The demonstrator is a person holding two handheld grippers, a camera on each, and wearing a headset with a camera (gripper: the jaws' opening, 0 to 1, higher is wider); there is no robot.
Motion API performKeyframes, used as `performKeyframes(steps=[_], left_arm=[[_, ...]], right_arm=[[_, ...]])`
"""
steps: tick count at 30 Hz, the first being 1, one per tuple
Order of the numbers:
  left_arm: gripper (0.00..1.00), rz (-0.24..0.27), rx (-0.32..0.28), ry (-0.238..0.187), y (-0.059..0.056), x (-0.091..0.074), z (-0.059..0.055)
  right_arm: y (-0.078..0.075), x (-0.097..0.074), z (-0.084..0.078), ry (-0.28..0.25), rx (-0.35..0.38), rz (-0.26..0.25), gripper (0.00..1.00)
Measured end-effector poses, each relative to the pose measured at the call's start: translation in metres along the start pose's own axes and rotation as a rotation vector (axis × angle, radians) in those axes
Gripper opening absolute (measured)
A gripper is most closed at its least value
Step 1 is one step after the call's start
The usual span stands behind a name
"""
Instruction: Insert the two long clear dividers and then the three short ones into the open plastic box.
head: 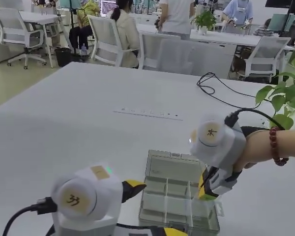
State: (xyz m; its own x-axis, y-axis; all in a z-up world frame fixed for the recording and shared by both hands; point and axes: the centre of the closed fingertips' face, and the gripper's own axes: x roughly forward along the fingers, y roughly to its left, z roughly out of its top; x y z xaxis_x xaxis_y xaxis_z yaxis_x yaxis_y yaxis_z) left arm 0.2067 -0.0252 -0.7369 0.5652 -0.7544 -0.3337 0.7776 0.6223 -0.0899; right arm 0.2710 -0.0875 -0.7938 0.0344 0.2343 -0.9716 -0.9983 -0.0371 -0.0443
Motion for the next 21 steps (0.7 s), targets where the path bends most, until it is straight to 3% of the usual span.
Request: performKeyframes(steps=[12, 21], left_arm=[[0.72, 0.006, 0.001, 0.008, 0.001, -0.001, -0.002], [0.71, 0.029, -0.003, 0.010, 0.006, -0.004, -0.004]], right_arm=[[0.000, 0.015, -0.001, 0.091, 0.001, 0.043, 0.03], [0.001, 0.023, -0.004, 0.107, 0.016, 0.058, 0.03]])
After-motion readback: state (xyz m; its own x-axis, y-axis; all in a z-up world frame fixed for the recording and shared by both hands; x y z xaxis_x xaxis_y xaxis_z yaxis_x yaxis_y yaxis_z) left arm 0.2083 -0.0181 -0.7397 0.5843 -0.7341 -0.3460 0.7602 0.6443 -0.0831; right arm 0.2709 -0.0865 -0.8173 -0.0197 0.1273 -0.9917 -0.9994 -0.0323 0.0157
